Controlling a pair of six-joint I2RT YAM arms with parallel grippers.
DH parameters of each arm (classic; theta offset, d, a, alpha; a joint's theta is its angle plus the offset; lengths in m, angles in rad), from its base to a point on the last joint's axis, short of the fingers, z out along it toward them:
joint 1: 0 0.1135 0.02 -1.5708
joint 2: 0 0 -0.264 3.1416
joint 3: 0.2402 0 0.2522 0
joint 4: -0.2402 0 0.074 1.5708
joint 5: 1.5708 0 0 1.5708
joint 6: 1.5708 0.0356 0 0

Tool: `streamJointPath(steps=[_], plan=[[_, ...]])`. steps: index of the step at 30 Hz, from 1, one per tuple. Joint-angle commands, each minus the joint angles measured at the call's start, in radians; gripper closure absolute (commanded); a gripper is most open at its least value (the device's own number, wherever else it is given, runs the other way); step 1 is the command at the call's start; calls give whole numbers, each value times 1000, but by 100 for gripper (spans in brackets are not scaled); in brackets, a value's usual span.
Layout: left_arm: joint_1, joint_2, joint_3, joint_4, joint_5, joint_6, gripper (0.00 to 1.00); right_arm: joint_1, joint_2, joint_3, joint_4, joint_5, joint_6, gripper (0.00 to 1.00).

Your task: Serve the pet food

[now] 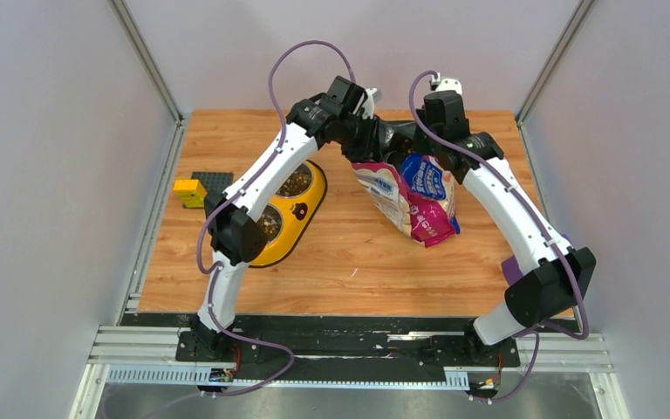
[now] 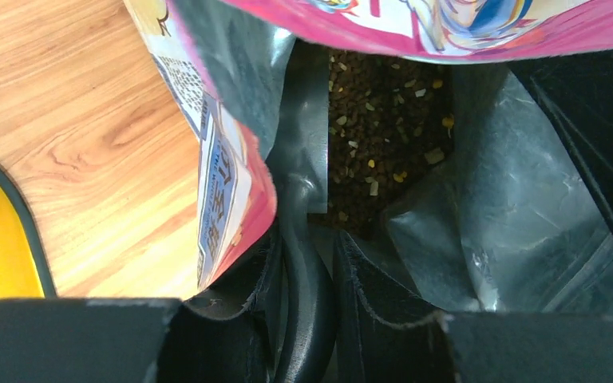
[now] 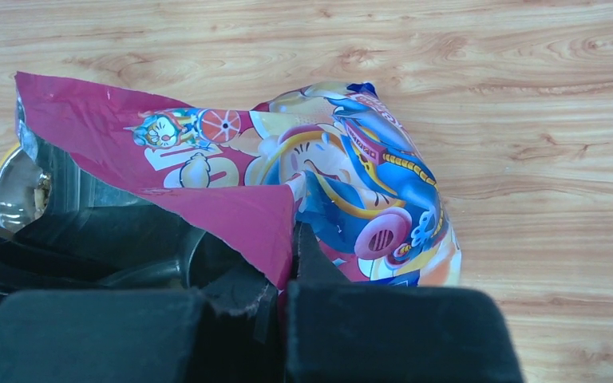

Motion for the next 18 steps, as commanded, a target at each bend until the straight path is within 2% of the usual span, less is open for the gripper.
streamJointPath(steps=[1,4,9,13,18], plan=[[-33,21,47,-13,-61,24,100,2,-36,-10,31,4,-1,100],[-42,45,38,-27,-28,36,100,2,-39,-14,31,16,-1,100],[-43,20,-70,70,188,9,100,3,-40,-21,31,20,4,100],[-32,-9,-121,179,335,-86,100,2,-41,-20,31,26,6,100],[24,-100,-224,340,408,-249,100,0,-43,-18,31,43,7,100]])
